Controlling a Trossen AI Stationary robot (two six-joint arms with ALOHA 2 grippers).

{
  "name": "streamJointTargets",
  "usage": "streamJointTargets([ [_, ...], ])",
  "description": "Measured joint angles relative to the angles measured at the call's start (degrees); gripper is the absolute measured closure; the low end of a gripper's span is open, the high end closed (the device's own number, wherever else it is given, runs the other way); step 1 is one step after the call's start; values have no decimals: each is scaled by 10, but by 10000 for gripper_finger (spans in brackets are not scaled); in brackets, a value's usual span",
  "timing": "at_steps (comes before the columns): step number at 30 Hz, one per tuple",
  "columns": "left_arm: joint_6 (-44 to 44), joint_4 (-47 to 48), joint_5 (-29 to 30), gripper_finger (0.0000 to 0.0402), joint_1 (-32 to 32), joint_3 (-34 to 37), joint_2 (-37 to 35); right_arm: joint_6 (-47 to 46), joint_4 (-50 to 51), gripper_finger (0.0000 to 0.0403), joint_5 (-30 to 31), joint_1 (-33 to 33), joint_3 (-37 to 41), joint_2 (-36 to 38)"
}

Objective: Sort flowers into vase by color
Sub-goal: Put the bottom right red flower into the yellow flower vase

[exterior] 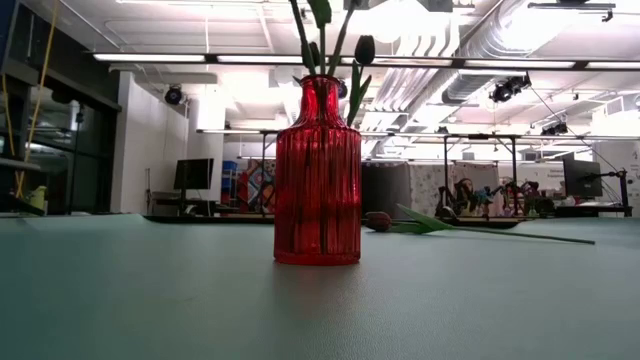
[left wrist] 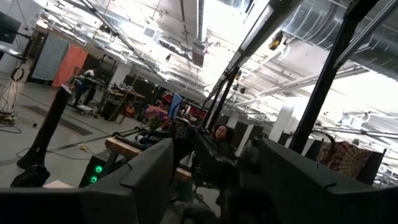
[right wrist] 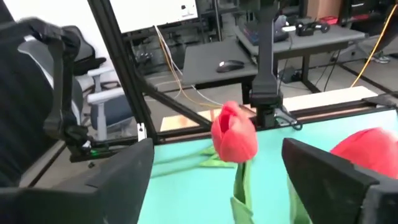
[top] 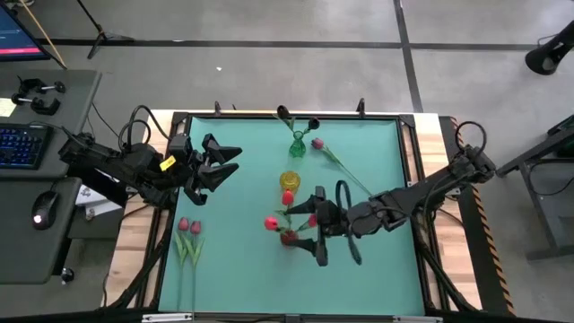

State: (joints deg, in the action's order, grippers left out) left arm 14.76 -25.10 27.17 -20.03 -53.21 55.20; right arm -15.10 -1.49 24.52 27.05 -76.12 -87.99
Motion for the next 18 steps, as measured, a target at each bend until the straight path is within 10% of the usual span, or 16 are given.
streamJointTargets([
  [10, 26, 41, -11, 177, -6, 0, -2, 10, 19, 48, 18, 0, 0, 123],
  [18, 379, 440, -38, 177, -34, 0, 3, 2, 80, 48, 95, 0, 0, 191],
])
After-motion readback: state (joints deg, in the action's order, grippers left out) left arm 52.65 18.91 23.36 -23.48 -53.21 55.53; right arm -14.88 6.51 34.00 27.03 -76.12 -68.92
